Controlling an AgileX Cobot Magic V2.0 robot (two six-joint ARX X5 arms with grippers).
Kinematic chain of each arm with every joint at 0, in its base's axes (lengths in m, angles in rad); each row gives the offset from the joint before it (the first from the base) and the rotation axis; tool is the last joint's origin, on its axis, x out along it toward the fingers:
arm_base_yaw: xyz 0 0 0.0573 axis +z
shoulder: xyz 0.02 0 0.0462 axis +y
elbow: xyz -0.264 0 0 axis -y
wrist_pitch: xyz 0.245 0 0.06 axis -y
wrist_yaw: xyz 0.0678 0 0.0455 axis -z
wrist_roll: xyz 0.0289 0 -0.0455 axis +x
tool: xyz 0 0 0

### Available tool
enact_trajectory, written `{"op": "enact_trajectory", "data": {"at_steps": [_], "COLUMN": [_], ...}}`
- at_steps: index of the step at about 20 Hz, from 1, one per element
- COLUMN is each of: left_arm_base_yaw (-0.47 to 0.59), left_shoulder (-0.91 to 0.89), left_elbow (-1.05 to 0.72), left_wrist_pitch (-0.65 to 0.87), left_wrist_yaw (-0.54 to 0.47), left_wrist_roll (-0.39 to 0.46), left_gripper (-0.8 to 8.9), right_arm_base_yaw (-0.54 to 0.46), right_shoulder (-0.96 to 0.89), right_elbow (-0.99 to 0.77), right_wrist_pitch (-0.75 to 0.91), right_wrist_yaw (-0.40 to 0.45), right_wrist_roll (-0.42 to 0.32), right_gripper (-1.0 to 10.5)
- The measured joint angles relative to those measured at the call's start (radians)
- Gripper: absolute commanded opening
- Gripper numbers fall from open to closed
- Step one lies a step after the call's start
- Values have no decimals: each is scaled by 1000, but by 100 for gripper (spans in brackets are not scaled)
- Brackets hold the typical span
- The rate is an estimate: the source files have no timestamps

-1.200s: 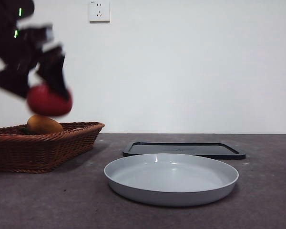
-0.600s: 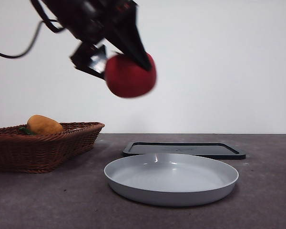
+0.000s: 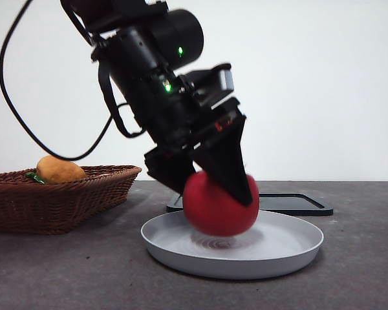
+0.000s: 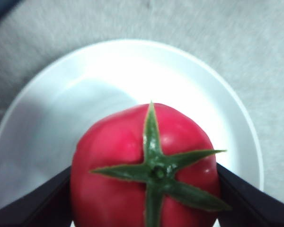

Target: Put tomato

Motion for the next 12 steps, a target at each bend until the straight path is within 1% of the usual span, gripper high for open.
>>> {"op": "enact_trajectory", "data": {"at_steps": [5, 6, 8, 9, 10, 12], "left_arm_base_yaw": [-1, -1, -1, -1, -1, -2], "left_shoulder": [17, 17, 17, 17, 17, 17], "left_elbow": [0, 0, 0, 0, 0, 0], "left_wrist_pitch": [5, 5, 4, 3, -1, -6], "left_wrist_yaw": [1, 2, 1, 0, 0, 0], "left_wrist_roll": [6, 6, 6, 6, 4, -13], "left_gripper": [315, 335, 463, 509, 534, 541], "right_arm_base_yaw": [0, 0, 0, 0, 0, 0], "right_shoulder": [0, 0, 0, 0, 0, 0], "right_elbow": [0, 0, 0, 0, 0, 0], "right_wrist_pitch": [0, 0, 0, -1, -1, -1], "right_wrist_yaw": [0, 0, 0, 0, 0, 0], "right_wrist_roll": [0, 0, 0, 0, 0, 0], "right_gripper": [495, 495, 495, 495, 495, 495]}}
